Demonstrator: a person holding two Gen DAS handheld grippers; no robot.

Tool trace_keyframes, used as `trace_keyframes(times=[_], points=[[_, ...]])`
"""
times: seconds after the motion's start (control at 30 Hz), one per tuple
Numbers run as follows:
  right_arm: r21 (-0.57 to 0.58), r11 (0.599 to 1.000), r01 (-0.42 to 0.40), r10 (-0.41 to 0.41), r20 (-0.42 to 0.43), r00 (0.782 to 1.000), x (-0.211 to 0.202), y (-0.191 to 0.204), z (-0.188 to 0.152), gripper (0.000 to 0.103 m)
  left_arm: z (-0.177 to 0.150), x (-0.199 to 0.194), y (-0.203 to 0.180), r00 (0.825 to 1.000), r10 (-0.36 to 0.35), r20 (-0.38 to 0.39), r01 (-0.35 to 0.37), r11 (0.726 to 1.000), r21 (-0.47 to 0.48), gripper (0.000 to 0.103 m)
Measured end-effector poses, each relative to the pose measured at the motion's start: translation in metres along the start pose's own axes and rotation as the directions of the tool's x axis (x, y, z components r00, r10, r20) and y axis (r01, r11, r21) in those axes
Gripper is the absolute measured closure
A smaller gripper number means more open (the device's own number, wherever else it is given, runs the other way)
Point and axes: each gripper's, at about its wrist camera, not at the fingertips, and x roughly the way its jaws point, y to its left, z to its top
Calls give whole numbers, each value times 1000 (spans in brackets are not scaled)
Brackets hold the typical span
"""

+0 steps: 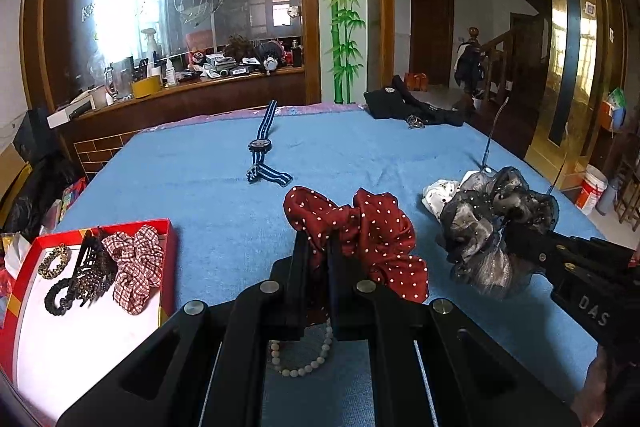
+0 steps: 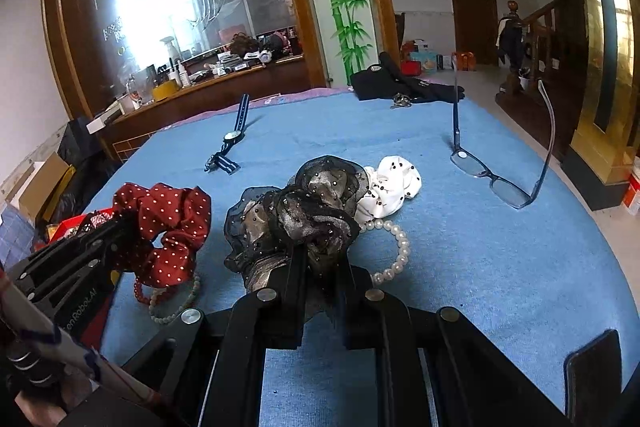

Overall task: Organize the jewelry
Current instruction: 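Carry the red polka-dot scrunchie toward the white box while the right tool carries the grey scrunchie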

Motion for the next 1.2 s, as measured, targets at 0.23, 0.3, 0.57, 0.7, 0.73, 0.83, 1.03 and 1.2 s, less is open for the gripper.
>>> trace_keyframes(times=[0.23, 0.3, 0.57, 0.7, 0.73, 0.83, 1.03, 1.2], points=[[29, 1000, 1, -2, 25, 1000, -39, 19, -8, 90, 4, -31, 9, 999, 3, 36, -1, 999, -34, 96], [24, 1000, -9, 8, 25, 1000, -50, 24, -11, 90, 3, -43, 14, 999, 5, 38, -3, 999, -40, 96], [-2, 999, -36, 36, 53, 998, -84, 48, -17, 89, -10, -84, 44, 997, 41, 65, -35, 996, -79, 96], [-25, 998, -60, 61, 49, 997, -88, 66, -22, 89, -15, -102, 64, 995, 62, 77, -54, 993, -104, 95], [-30, 998, -62, 64, 49, 997, -89, 69, -23, 89, -16, -106, 68, 995, 67, 79, -59, 992, -109, 95], [-53, 995, -79, 81, 42, 996, -90, 83, -24, 89, -20, -116, 84, 993, 81, 81, -70, 989, -130, 95], [-100, 989, -113, 115, 14, 993, -86, 110, -28, 88, -27, -129, 119, 989, 126, 80, -110, 978, -179, 95], [-130, 979, -155, 154, -17, 988, -79, 133, -31, 88, -35, -140, 155, 982, 176, 71, -156, 962, -223, 95]])
